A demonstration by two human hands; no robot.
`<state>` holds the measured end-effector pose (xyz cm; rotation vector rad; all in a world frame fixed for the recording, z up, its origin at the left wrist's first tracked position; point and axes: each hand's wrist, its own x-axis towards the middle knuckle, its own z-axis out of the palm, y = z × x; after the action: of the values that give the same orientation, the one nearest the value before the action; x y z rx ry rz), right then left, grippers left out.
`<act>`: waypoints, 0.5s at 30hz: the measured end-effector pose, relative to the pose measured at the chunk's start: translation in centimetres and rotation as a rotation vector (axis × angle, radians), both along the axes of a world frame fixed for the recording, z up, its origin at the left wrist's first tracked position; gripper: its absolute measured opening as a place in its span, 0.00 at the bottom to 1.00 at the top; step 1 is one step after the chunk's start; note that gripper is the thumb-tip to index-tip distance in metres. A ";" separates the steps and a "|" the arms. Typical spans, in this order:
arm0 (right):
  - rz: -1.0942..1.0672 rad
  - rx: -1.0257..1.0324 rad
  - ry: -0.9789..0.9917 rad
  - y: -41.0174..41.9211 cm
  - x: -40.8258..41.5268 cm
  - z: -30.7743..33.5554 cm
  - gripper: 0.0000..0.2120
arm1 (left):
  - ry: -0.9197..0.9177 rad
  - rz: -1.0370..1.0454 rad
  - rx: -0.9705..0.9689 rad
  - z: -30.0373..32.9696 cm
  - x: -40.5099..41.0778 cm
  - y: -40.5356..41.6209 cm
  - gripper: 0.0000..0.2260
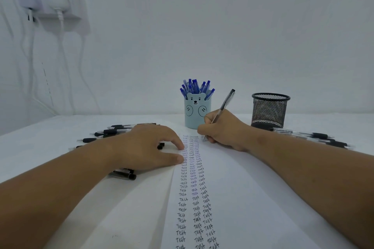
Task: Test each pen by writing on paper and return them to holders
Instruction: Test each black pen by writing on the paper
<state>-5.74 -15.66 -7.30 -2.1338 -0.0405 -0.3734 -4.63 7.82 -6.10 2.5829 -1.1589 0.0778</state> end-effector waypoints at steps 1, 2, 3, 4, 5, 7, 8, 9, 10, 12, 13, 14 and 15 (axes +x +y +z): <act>0.003 -0.012 -0.004 0.0 0.0 0.0 0.20 | -0.004 0.002 0.002 0.0 0.0 0.0 0.14; 0.008 -0.024 -0.008 0.1 -0.1 0.0 0.20 | -0.008 0.004 0.005 0.0 0.0 0.0 0.14; 0.011 -0.036 -0.012 0.1 -0.1 0.0 0.19 | -0.010 0.004 0.008 0.0 0.0 0.0 0.14; 0.013 -0.050 -0.016 0.1 -0.1 -0.1 0.19 | -0.010 0.004 0.009 0.0 0.0 0.0 0.14; 0.011 -0.065 -0.020 0.1 -0.1 -0.1 0.18 | -0.008 0.003 0.009 0.0 0.0 0.0 0.14; 0.005 -0.072 -0.029 0.1 0.0 -0.1 0.18 | -0.009 0.002 0.011 0.0 0.0 0.0 0.14; 0.002 -0.059 -0.028 0.0 0.1 -0.1 0.18 | -0.012 0.004 0.014 -0.1 0.0 0.0 0.14; -0.001 -0.041 -0.026 0.0 0.1 -0.2 0.19 | -0.016 0.007 0.016 -0.1 0.0 0.0 0.13; -0.001 -0.028 -0.025 -0.1 0.1 -0.2 0.19 | -0.021 0.008 0.018 -0.1 0.0 0.0 0.13; 0.003 -0.042 -0.026 -0.2 0.1 -0.2 0.19 | -0.026 0.006 0.022 -0.1 0.0 0.0 0.13; 0.005 -0.062 -0.030 -0.1 0.1 -0.2 0.19 | -0.025 0.005 0.025 -0.1 0.0 0.0 0.13; 0.003 -0.081 -0.037 -0.1 0.1 -0.1 0.19 | -0.024 0.004 0.025 -0.1 0.0 0.0 0.13; -0.003 -0.097 -0.048 -0.1 0.1 -0.1 0.18 | -0.020 0.006 0.025 -0.1 0.0 0.0 0.13</act>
<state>-5.66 -15.73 -7.44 -2.2203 -0.0840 -0.4318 -4.60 7.82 -6.15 2.6136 -1.1660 0.0914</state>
